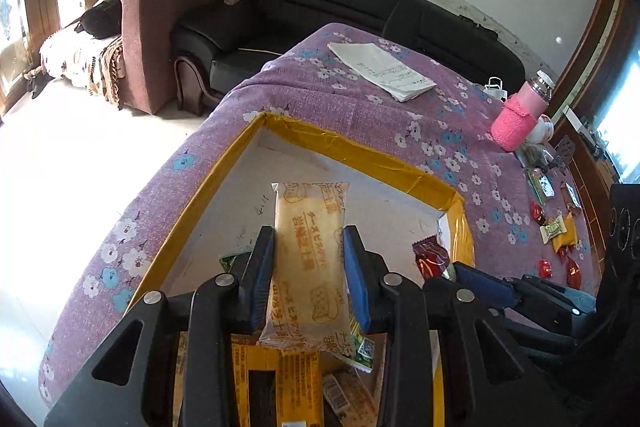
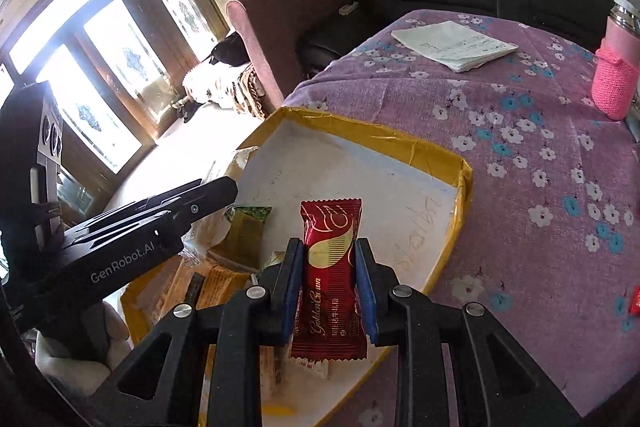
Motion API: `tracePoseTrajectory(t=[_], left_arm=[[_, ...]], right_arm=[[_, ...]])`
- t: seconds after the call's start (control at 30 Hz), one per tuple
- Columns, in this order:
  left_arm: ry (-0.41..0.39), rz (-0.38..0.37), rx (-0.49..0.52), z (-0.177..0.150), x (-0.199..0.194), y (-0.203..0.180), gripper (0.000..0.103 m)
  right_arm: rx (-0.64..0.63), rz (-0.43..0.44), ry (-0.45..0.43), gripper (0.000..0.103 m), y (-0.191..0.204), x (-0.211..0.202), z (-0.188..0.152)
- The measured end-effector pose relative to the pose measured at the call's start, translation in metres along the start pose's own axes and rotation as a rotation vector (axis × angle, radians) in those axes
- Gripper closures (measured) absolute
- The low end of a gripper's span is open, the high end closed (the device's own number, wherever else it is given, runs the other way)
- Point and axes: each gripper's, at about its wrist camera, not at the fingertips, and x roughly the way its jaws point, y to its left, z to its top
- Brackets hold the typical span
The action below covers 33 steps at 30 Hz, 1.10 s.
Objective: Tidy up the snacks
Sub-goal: 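Carry the red bar and cream biscuit pack into the tray and open both grippers, then lift both open grippers away from the tray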
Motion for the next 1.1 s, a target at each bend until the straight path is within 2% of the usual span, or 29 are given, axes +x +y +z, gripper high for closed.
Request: tracePoseTrajectory(t=[0.17, 0.23, 0.33, 0.47, 0.53, 0.6, 0.63, 0.67, 0.77, 0.87, 0.93, 1.0, 1.1], left_arm=[[0.036, -0.005, -0.001, 0.002, 0.016, 0.002, 0.071], [0.043, 0.003, 0.001, 0.002, 0.019, 0.003, 0.07], [0.051, -0.021, -0.013, 0.001, 0.019, 0.005, 0.069], [0.034, -0.027, -0.023, -0.001, 0.008, 0.004, 0.062], [0.008, -0.008, -0.02, -0.006, -0.007, 0.0, 0.056], [-0.017, 0.047, -0.014, -0.01, -0.023, -0.005, 0.042], [-0.031, 0.072, -0.014, -0.015, -0.032, -0.007, 0.032], [-0.052, 0.083, -0.022, -0.02, -0.042, -0.008, 0.029], [-0.131, 0.041, -0.064, -0.044, -0.076, -0.012, 0.029], [-0.195, 0.061, -0.072, -0.063, -0.099, -0.023, 0.029], [-0.227, 0.099, -0.072, -0.073, -0.109, -0.031, 0.029], [-0.266, 0.174, -0.068, -0.084, -0.12, -0.039, 0.029], [-0.287, 0.239, -0.059, -0.098, -0.128, -0.048, 0.029]], right_arm=[[-0.011, -0.03, 0.034, 0.077, -0.004, 0.028, 0.0], [-0.032, -0.035, 0.04, 0.073, -0.002, 0.035, 0.0], [-0.042, -0.042, 0.032, 0.071, -0.001, 0.038, -0.002], [-0.05, -0.035, 0.0, 0.066, 0.002, 0.025, -0.005], [-0.053, -0.028, -0.026, 0.065, 0.003, 0.012, -0.008], [-0.053, -0.022, -0.057, 0.063, 0.003, -0.006, -0.014], [-0.052, -0.019, -0.072, 0.061, 0.003, -0.015, -0.017], [-0.049, -0.017, -0.094, 0.06, 0.001, -0.026, -0.022], [-0.039, -0.014, -0.148, 0.054, -0.004, -0.054, -0.037], [-0.028, -0.022, -0.183, 0.053, -0.009, -0.075, -0.053], [-0.017, -0.026, -0.193, 0.052, -0.012, -0.085, -0.066], [-0.003, -0.021, -0.202, 0.049, -0.015, -0.093, -0.079], [0.022, -0.016, -0.216, 0.046, -0.018, -0.103, -0.096]])
